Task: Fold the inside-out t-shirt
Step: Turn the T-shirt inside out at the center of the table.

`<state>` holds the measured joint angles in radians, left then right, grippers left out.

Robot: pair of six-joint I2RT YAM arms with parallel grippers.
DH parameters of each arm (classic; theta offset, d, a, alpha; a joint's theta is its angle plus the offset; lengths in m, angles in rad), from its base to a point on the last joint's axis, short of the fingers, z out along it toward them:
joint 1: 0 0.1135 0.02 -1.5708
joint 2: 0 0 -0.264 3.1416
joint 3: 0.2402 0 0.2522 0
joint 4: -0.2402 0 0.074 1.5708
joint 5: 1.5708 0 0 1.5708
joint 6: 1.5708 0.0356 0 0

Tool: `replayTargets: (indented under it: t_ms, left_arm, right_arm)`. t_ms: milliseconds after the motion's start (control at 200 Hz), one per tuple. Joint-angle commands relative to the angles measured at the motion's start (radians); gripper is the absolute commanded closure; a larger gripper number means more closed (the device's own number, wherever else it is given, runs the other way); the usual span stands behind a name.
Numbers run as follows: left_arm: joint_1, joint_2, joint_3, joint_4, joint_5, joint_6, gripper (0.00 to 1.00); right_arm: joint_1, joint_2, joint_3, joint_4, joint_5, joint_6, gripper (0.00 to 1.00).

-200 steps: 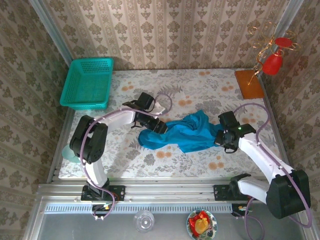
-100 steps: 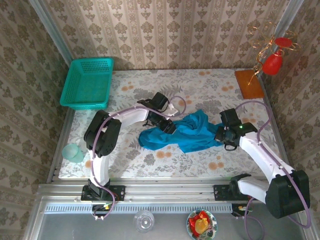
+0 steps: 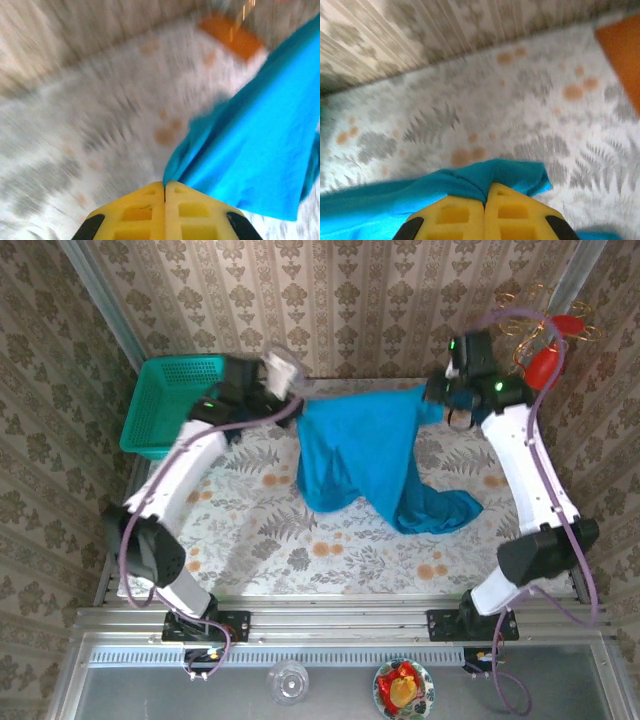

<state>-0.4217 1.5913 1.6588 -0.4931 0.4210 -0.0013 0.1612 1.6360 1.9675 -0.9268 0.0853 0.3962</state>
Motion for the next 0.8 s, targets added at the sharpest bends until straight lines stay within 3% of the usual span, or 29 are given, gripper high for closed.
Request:
replayTargets:
  t_ms: [0, 100, 185, 255, 360, 445, 515, 640, 795]
  left_arm:
    - [0.066, -0.093, 0.118, -0.012, 0.047, -0.058, 1.00]
    - [0.101, -0.161, 0.163, -0.011, 0.070, -0.073, 1.00]
    - [0.103, -0.241, 0.102, 0.014, 0.111, -0.085, 1.00]
    - [0.093, -0.313, -0.005, 0.040, 0.164, -0.104, 1.00]
    - [0.016, -0.428, -0.235, 0.070, 0.261, -0.080, 1.00]
    - [-0.083, -0.498, -0.417, 0.067, 0.280, -0.052, 0.87]
    - [-0.113, -0.530, -0.540, 0.076, 0.246, -0.091, 0.79]
    - [-0.112, -0.570, -0.700, 0.122, 0.126, -0.182, 0.69]
    - [-0.123, -0.512, -0.757, 0.090, 0.066, -0.206, 0.64]
  right_arm:
    - [-0.011, 0.087, 0.382, -0.207, 0.011, -0.094, 1.00]
    - [-0.013, 0.162, 0.652, -0.304, 0.008, -0.123, 1.00]
    - [-0.012, 0.139, 0.667, -0.336, 0.019, -0.130, 1.00]
    - [-0.012, 0.050, 0.499, -0.301, 0.025, -0.131, 1.00]
    - [-0.013, -0.176, 0.021, -0.111, 0.056, -0.108, 1.00]
    - [-0.026, -0.346, -0.310, 0.000, 0.101, -0.074, 1.00]
    - [-0.048, -0.411, -0.511, 0.029, 0.092, -0.045, 1.00]
    - [-0.066, -0.421, -0.743, 0.031, 0.071, -0.035, 1.00]
    - [-0.069, -0.408, -0.879, 0.053, 0.055, -0.029, 1.00]
